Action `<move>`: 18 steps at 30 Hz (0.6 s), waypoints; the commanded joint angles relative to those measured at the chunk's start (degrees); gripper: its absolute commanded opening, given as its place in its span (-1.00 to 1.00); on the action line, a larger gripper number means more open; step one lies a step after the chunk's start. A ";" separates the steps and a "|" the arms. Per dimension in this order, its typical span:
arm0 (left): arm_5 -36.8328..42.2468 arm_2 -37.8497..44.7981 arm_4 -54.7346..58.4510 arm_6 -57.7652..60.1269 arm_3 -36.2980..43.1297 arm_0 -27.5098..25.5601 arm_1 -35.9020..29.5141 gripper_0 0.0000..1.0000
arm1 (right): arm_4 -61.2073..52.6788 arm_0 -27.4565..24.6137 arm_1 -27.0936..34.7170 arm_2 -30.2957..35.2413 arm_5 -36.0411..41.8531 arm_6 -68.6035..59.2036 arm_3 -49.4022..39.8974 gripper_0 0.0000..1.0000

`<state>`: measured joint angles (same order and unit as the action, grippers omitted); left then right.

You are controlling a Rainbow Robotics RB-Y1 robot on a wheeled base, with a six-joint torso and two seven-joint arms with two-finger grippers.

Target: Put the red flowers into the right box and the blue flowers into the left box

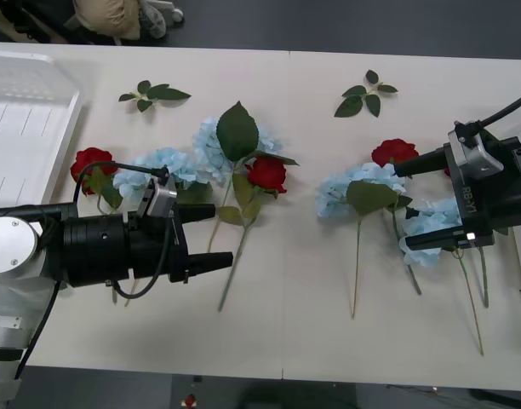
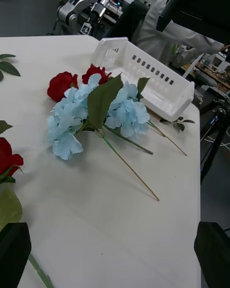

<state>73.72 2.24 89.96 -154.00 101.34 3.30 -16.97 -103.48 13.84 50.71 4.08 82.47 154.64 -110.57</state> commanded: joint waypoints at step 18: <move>-0.51 0.31 0.56 -1.00 1.40 -0.05 -0.52 1.00 | -0.14 -0.22 0.71 0.58 -0.03 0.36 -0.35 1.00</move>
<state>73.72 2.24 89.96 -154.00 101.34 3.30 -16.97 -103.48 13.84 50.71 4.08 82.47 154.64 -110.57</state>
